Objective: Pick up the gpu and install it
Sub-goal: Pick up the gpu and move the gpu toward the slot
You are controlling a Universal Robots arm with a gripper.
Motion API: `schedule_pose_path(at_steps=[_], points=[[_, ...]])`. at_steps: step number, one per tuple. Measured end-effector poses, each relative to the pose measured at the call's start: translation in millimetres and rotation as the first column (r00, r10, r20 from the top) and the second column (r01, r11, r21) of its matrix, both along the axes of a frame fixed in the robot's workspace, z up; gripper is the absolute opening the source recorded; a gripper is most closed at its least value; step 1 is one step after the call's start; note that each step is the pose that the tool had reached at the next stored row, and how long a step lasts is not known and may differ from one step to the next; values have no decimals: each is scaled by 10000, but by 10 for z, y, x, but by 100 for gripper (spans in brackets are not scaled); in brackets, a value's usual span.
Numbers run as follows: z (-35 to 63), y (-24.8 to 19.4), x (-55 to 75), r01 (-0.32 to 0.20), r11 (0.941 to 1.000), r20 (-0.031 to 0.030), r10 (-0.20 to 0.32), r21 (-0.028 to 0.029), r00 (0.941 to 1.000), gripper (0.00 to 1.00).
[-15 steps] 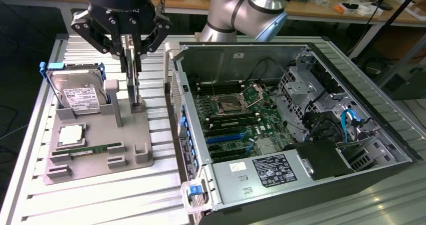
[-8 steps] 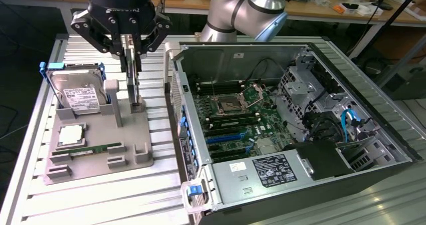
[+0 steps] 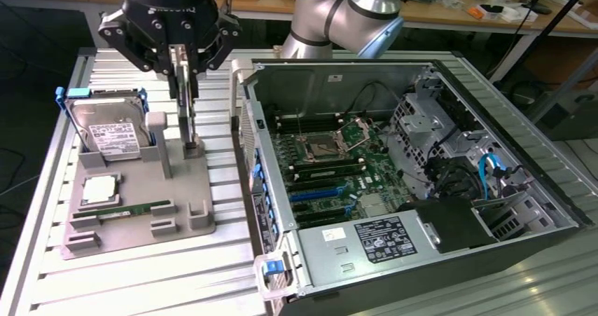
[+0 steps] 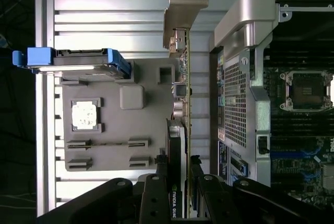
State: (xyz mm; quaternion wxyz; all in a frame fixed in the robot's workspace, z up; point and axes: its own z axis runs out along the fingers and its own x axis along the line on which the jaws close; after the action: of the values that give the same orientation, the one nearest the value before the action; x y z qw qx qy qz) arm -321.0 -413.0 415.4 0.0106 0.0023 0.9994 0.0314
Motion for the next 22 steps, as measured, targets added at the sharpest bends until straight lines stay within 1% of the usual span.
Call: schedule_pose_path(at_steps=[2,5,8,14,18,19,21,22], points=[[33,3,0,1,10000,1,-1,0,10000,27],[112,6,-1,1,10000,1,-1,0,10000,27],[158,6,-1,1,10000,2,-1,1,10000,27],[163,8,13,2,10000,0,-2,-1,10000,27],[162,7,85,1,10000,1,-1,0,10000,27],[162,7,247,1,10000,1,-1,0,10000,27],[159,7,611,1,10000,1,-1,0,10000,27],[157,7,765,1,10000,3,-1,0,10000,27]])
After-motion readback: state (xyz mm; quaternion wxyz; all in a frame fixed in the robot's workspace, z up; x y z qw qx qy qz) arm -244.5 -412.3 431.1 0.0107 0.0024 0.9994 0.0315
